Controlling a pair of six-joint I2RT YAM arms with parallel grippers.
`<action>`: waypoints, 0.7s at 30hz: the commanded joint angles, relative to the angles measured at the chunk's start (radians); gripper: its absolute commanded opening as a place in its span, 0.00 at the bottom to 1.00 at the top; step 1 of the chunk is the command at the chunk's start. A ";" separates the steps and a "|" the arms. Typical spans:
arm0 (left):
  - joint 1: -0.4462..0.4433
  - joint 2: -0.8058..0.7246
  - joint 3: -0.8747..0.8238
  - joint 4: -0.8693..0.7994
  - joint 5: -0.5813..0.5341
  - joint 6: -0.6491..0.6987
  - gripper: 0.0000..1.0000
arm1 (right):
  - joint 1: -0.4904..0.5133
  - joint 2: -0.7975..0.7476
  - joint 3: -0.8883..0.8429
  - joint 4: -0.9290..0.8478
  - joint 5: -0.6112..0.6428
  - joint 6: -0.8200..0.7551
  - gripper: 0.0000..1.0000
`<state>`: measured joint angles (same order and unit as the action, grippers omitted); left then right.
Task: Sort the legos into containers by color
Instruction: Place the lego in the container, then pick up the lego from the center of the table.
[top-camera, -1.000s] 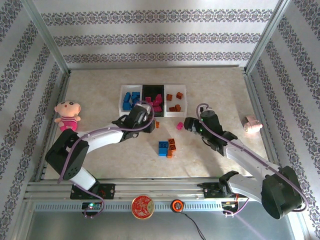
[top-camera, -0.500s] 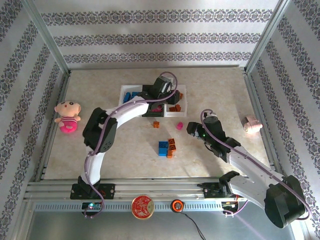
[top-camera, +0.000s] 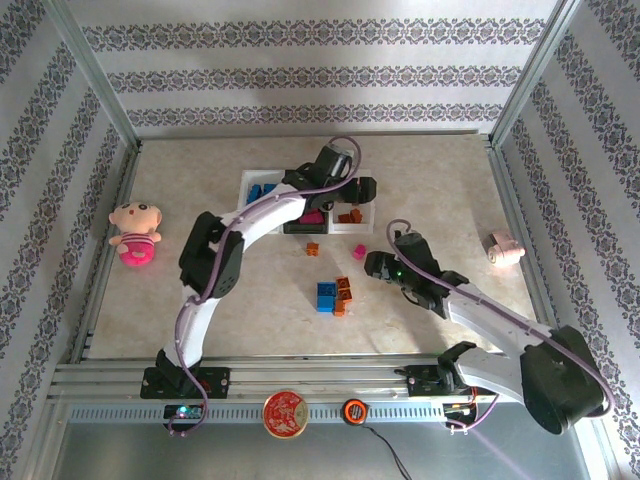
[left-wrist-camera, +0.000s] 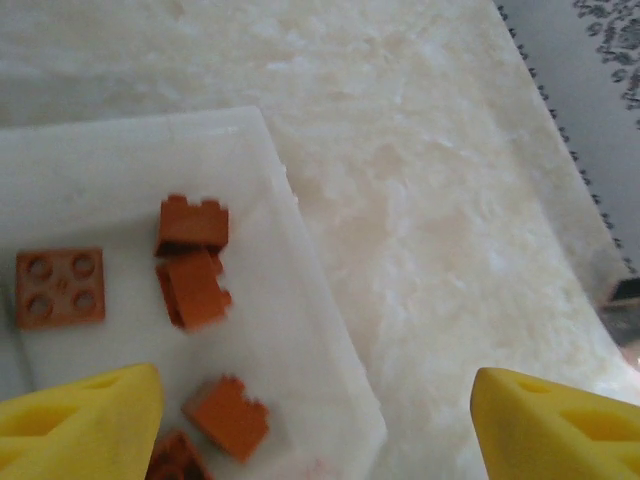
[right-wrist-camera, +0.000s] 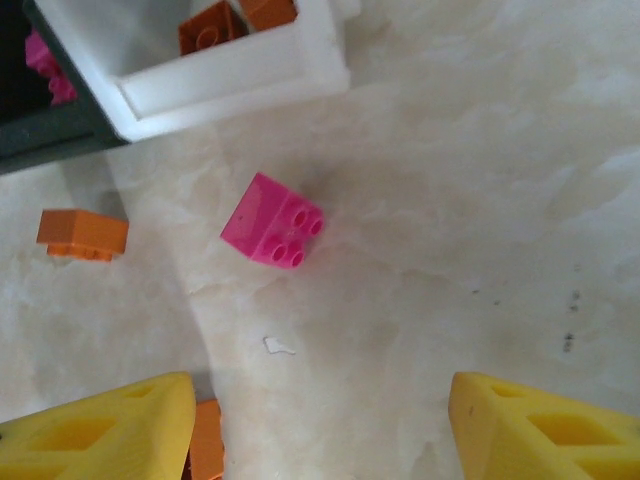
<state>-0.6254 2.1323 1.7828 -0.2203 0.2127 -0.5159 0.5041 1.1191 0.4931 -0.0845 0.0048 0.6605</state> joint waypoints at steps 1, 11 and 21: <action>0.008 -0.219 -0.179 0.161 0.045 -0.043 0.91 | 0.037 0.055 0.078 0.040 0.039 0.020 0.69; 0.006 -0.796 -0.933 0.355 -0.109 -0.072 1.00 | 0.065 0.333 0.226 0.048 0.148 0.059 0.68; 0.006 -1.159 -1.324 0.313 -0.256 -0.081 1.00 | 0.044 0.522 0.306 0.090 0.089 0.041 0.60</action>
<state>-0.6262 1.0325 0.5037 0.0757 0.0200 -0.5831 0.5579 1.6169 0.7662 -0.0254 0.1059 0.7048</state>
